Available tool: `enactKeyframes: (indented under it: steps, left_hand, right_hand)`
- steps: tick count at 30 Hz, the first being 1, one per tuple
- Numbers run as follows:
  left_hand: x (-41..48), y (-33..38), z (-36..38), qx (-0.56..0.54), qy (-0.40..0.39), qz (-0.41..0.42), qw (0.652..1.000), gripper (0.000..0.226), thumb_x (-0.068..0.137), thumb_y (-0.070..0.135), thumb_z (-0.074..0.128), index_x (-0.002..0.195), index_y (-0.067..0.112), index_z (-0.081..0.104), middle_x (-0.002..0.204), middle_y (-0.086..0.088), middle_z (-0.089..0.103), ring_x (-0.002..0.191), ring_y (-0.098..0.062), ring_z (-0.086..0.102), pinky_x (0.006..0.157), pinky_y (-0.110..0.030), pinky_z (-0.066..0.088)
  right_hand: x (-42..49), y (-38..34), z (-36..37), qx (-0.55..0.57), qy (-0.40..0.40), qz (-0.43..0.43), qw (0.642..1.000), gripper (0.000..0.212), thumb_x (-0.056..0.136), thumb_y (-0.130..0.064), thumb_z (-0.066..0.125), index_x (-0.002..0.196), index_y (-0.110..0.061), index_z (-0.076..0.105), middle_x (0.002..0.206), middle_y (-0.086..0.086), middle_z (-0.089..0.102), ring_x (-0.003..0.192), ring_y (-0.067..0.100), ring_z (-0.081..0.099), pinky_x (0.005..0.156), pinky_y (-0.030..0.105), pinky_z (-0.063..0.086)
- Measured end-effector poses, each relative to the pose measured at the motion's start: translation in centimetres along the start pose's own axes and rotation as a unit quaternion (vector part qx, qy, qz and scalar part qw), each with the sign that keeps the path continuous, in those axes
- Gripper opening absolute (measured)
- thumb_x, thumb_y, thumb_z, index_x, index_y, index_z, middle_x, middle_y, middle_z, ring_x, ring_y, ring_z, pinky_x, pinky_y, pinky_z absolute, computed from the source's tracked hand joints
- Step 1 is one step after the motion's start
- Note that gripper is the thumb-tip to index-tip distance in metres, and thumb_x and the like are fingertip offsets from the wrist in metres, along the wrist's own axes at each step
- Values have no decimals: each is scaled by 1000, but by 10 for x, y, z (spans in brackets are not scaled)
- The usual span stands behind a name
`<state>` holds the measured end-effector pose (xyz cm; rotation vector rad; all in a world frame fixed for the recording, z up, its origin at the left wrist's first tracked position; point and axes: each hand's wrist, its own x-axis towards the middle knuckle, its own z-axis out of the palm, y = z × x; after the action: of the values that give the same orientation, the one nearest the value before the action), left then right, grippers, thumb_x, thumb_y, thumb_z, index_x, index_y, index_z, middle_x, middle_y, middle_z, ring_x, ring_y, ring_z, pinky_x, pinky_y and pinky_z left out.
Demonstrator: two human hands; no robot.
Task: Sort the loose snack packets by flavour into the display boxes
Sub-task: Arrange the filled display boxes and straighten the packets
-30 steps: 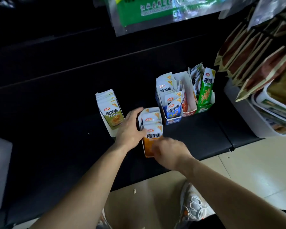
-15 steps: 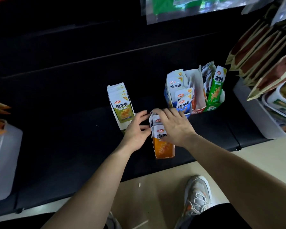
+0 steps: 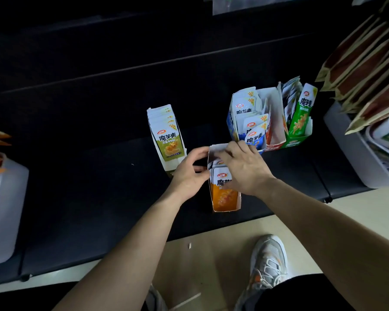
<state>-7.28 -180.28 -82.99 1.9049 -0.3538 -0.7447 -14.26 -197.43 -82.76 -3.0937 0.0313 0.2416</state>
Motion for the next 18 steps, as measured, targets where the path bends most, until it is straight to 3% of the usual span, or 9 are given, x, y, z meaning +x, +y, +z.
enactKeyframes:
  steps: [3, 6, 10, 11, 14, 15, 18]
  left_hand:
    - [-1, 0, 1, 17, -2, 12, 1000, 54, 94, 11, 65, 139, 35, 50, 140, 15, 53, 104, -4, 61, 72, -15, 52]
    - [-1, -1, 4, 28, -6, 17, 999, 52, 94, 15, 67, 139, 35, 50, 137, 17, 52, 107, -4, 60, 77, -18, 53]
    - [1, -9, 4, 62, -2, 3, 998, 54, 91, 18, 69, 139, 33, 49, 137, 18, 53, 111, -2, 58, 90, -27, 53]
    - [1, -11, 4, 66, 1, 1, 998, 55, 91, 18, 70, 139, 34, 49, 138, 18, 53, 111, -1, 59, 93, -30, 54]
    - [3, -14, 6, 49, -2, -3, 999, 51, 90, 19, 71, 135, 33, 52, 136, 17, 56, 103, -2, 63, 90, -28, 55]
    - [4, -14, 7, 45, -9, -5, 999, 49, 90, 21, 72, 134, 32, 54, 134, 15, 58, 100, -3, 64, 89, -28, 55]
    - [5, -16, 14, 76, -29, -17, 997, 53, 89, 33, 73, 137, 36, 51, 130, 12, 59, 110, -12, 63, 90, -38, 57]
  right_hand:
    - [2, 2, -5, 12, -27, -2, 1000, 92, 68, -54, 83, 143, -25, 39, 134, 1, 38, 127, 24, 35, 111, 43, 35]
    - [3, 2, -6, 40, -57, 15, 997, 90, 69, -51, 84, 142, -25, 39, 139, 0, 51, 134, 22, 41, 113, 42, 31]
    - [1, 7, -13, 67, -60, 45, 995, 87, 63, -62, 83, 132, -32, 41, 130, -4, 60, 121, 22, 55, 107, 42, 35]
    - [-1, 9, -15, 86, -60, 52, 993, 80, 66, -64, 80, 130, -34, 43, 126, -6, 62, 116, 21, 58, 104, 40, 38]
    - [-3, 14, -22, 165, -61, 51, 983, 25, 90, -59, 57, 109, -44, 54, 103, -11, 67, 98, 17, 63, 82, 34, 49]
    - [-3, 15, -24, 184, -66, 53, 979, 16, 96, -55, 49, 103, -43, 58, 97, -10, 67, 93, 16, 62, 77, 33, 49]
    - [-1, 18, -26, 186, -84, 62, 977, 26, 103, -45, 42, 109, -37, 66, 94, -6, 66, 93, 21, 60, 78, 36, 48]
